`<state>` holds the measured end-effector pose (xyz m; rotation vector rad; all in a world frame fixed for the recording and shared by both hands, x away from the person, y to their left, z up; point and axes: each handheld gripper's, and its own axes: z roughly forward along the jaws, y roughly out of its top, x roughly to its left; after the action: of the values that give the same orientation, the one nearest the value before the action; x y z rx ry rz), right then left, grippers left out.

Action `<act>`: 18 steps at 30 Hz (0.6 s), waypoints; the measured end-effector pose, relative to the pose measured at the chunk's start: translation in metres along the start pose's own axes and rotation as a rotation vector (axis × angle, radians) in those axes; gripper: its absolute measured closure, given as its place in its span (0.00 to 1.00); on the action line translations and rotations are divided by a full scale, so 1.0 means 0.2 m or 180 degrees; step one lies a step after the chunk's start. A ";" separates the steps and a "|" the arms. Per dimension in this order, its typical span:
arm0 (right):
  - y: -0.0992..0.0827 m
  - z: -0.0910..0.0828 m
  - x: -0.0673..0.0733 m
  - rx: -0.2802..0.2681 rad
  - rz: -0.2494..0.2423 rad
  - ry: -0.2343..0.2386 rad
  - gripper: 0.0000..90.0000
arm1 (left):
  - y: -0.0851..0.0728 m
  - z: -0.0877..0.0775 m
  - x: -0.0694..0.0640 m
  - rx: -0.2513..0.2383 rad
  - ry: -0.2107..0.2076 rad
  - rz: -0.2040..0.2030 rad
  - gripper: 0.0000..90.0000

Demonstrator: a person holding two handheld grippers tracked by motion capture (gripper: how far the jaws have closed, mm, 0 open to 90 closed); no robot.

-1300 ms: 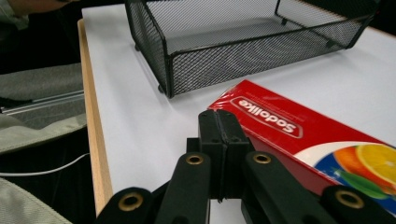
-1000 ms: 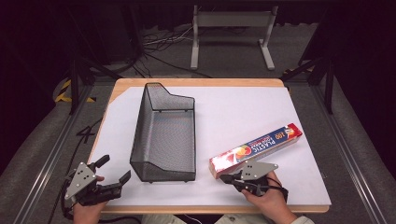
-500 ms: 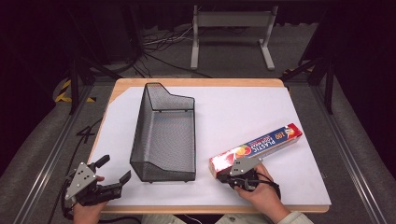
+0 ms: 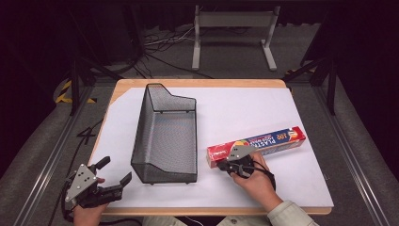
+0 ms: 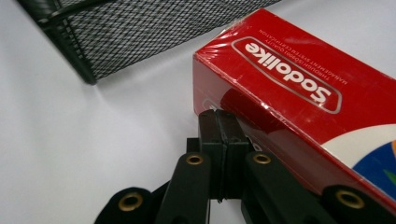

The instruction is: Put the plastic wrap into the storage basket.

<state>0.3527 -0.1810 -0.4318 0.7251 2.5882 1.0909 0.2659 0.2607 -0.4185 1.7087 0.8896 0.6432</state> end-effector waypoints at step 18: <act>0.13 0.11 -0.17 0.0095 0.0126 -0.0423 1.00 | 0.00 -0.01 0.01 -0.0022 0.0009 -0.0028 0.10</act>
<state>0.3983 -0.1702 -0.4270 0.8299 2.4931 0.9819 0.2657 0.2626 -0.4191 1.6971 0.8954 0.6421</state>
